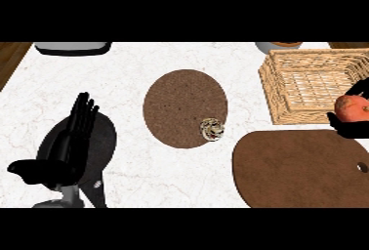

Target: Pick the squash from the cutting board and place it in the basket

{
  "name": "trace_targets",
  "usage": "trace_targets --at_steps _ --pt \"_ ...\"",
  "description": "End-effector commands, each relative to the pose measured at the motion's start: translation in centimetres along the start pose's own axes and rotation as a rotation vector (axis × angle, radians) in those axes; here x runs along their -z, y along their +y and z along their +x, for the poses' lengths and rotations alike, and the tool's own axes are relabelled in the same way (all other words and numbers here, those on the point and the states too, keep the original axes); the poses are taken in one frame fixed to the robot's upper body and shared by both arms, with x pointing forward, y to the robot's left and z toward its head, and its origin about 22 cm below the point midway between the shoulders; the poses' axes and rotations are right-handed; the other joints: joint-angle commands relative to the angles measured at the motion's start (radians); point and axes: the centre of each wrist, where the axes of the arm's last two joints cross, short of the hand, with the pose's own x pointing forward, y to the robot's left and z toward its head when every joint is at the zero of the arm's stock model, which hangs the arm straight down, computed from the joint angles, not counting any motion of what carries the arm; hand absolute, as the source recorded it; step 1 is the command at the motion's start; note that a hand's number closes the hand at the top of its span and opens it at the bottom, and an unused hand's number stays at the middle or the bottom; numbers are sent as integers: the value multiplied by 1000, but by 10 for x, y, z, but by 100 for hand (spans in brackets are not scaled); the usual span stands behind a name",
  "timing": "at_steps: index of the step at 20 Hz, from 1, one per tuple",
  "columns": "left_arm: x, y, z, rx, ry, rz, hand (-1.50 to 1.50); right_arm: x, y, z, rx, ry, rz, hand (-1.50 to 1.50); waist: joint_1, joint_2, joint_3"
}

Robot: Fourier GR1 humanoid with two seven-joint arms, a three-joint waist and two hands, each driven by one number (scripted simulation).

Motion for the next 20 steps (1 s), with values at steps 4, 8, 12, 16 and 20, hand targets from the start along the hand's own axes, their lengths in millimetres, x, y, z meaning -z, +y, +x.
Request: trace_targets --at_steps 4,8,12,16,20 --pt "-6 -6 1 -14 3 -12 0 17 15 -28 48 19 11 150 1 0 0" --pt "-8 12 -14 12 0 3 0 25 15 -34 53 30 -4 150 0 0 0" --pt "-8 1 17 -11 6 -22 0 16 32 -80 62 81 -3 150 9 2 1" --pt "-2 -7 5 -2 -1 -2 0 24 53 -69 86 129 0 150 5 1 0" --pt "-9 -16 -8 -15 -6 -14 0 34 35 -80 71 80 34 -150 6 2 0"
